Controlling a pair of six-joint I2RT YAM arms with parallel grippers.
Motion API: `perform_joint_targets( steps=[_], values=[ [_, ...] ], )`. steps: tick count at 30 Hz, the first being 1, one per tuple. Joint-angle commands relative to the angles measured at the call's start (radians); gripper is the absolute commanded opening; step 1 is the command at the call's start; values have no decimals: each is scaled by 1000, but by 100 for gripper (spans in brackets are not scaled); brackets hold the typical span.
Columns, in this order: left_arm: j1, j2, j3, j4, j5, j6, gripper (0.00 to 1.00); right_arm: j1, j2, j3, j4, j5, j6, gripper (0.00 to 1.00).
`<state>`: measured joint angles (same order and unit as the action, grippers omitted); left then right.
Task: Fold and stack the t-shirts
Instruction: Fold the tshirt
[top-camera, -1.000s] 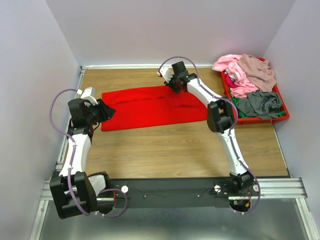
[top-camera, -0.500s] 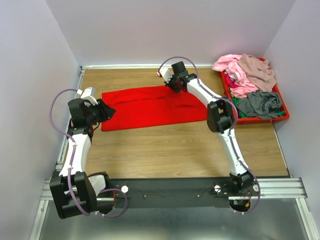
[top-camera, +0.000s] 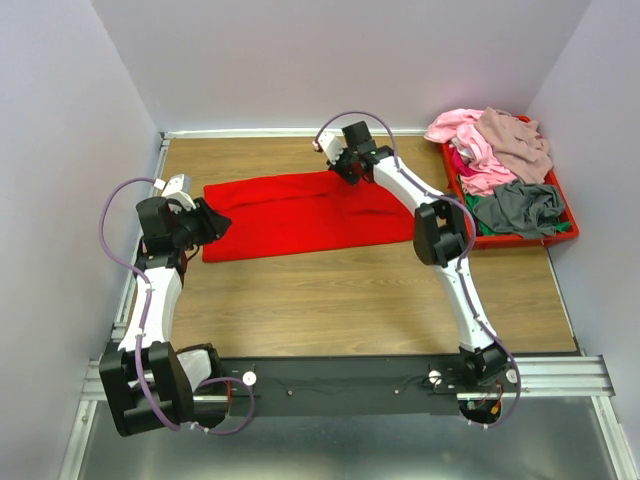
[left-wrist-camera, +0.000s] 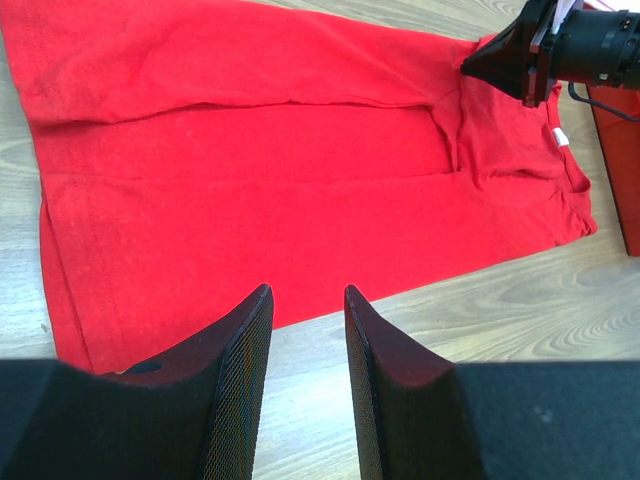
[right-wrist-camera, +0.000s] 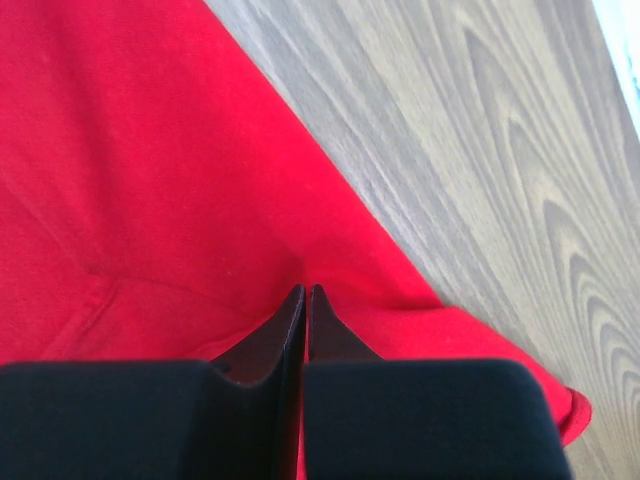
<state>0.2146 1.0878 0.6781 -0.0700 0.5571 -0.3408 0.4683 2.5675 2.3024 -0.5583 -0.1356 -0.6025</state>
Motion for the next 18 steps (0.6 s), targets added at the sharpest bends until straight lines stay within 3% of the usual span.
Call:
perform_joint_targets(
  steps=[1,8,13,18],
  values=[
    [-4,3,1,-1,-13,14,43,18,3,40,5,-30,20,9],
    [-3,4,0,-1,-11,16,43,21,2,46,5,-24,24,9],
    [-4,1,1,-2,-13,16,43,21,5,40,6,28,29,37],
    [-4,0,1,-2,-13,14,43,21,6,23,11,68,41,47]
  ],
)
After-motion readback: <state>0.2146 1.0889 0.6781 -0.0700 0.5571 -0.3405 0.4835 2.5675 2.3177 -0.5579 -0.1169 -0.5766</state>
